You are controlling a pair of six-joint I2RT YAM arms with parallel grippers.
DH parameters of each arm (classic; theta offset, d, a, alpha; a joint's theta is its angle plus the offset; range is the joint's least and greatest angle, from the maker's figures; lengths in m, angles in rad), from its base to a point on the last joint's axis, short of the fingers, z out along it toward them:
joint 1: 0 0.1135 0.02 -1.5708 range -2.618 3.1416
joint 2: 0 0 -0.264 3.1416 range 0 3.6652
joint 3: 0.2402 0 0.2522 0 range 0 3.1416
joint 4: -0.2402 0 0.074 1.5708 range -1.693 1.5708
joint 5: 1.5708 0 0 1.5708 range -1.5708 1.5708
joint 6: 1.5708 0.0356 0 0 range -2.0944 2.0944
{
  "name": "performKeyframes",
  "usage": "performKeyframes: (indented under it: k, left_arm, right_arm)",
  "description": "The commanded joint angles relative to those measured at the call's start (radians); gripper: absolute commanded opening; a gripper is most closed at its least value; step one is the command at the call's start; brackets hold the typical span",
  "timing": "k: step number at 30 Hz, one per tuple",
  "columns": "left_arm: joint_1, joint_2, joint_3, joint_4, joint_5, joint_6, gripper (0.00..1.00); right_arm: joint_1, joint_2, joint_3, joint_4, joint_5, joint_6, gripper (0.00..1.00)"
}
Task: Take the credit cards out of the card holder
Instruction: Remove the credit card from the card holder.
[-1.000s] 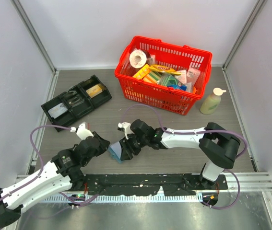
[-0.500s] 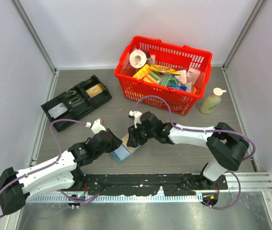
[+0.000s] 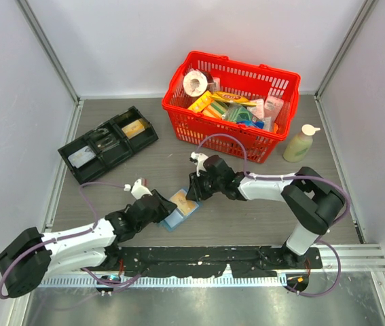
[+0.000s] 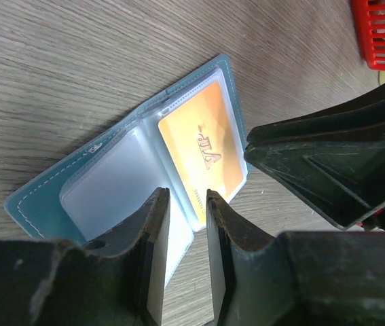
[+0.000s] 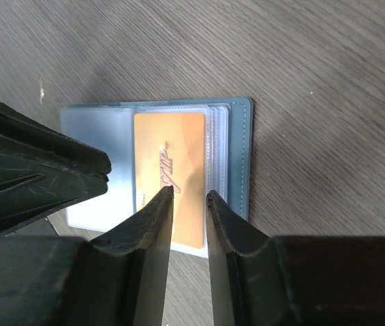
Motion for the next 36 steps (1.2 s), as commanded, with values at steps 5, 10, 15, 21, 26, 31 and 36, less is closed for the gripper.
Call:
performKeyframes:
  k: [5,10,15,21,26,31,36]
  left_arm:
    - [-0.002,0.049,-0.083,0.238,-0.009,-0.057,0.35]
    - [-0.004,0.086,-0.127,0.363,0.002,-0.071,0.36]
    - [-0.002,0.095,-0.149,0.412,-0.001,-0.083,0.37]
    - [-0.002,0.068,-0.173,0.439,-0.006,-0.098,0.37]
    - [-0.002,0.043,-0.176,0.431,-0.006,-0.1,0.37]
    - [-0.002,0.054,-0.163,0.379,-0.004,-0.137,0.38]
    - [-0.001,0.101,-0.17,0.408,0.006,-0.174,0.39]
  right_arm:
    - [0.0,0.043,-0.043,0.075,-0.058,0.008,0.3]
    - [0.0,0.05,-0.073,0.093,-0.079,0.025,0.27]
    - [0.001,0.047,-0.089,0.099,-0.081,0.03,0.27]
    - [0.001,0.047,-0.096,0.101,-0.076,0.03,0.27]
    - [0.0,0.05,-0.095,0.101,-0.076,0.03,0.27]
    - [0.001,0.047,-0.099,0.102,-0.076,0.031,0.27]
    - [0.001,0.045,-0.101,0.107,-0.075,0.034,0.27]
